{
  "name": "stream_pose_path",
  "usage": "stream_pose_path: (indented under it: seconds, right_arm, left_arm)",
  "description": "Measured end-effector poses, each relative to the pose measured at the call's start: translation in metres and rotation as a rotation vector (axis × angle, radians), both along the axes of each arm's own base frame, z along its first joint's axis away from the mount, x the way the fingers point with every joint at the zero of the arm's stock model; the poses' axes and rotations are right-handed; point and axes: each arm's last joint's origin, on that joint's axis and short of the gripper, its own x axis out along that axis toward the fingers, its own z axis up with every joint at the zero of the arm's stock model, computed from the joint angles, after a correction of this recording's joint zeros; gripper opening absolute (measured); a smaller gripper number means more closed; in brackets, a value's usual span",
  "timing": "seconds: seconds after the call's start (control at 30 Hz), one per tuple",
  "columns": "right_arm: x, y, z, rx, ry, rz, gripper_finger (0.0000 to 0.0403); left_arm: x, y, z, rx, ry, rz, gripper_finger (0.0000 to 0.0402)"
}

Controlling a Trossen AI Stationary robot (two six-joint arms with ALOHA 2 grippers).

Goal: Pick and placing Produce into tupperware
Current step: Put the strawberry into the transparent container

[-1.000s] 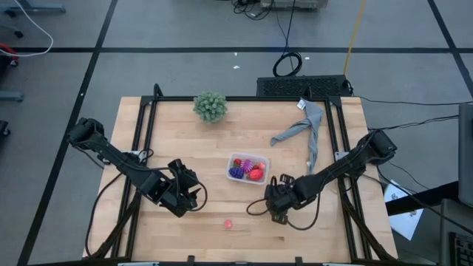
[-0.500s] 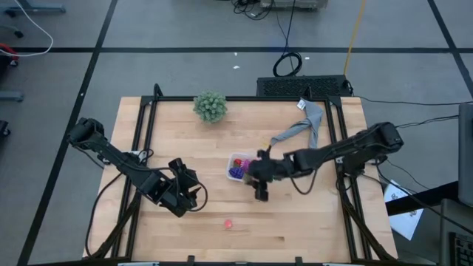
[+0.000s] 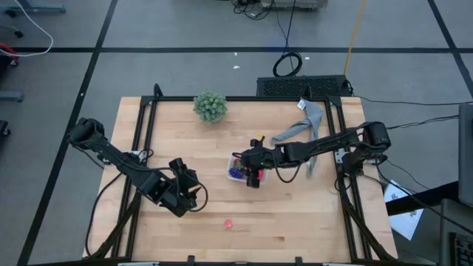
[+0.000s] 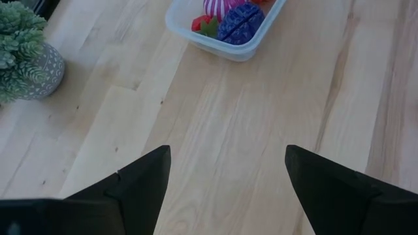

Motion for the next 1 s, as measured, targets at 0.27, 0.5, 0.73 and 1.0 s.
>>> stream_pose_path:
  seconds: [0.27, 0.5, 0.73, 1.0]
  right_arm:
    - [-0.01, -0.001, -0.017, 0.01, 0.052, -0.013, 0.0153]
    - [-0.018, -0.001, -0.034, 0.035, -0.026, -0.027, 0.0153]
    - [-0.021, -0.001, -0.039, 0.029, -0.032, -0.021, 0.0153]
    - [-0.028, -0.001, -0.049, 0.039, -0.012, -0.031, 0.0153]
  left_arm:
    - [0.0, 0.0, 0.0, 0.001, 0.0, -0.001, 0.0308]
    - [0.0, 0.0, 0.0, -0.004, -0.003, 0.007, 0.0308]
    - [0.0, 0.0, 0.0, -0.008, -0.007, 0.013, 0.0308]
    - [0.0, 0.0, 0.0, -0.005, -0.009, 0.013, 0.0308]
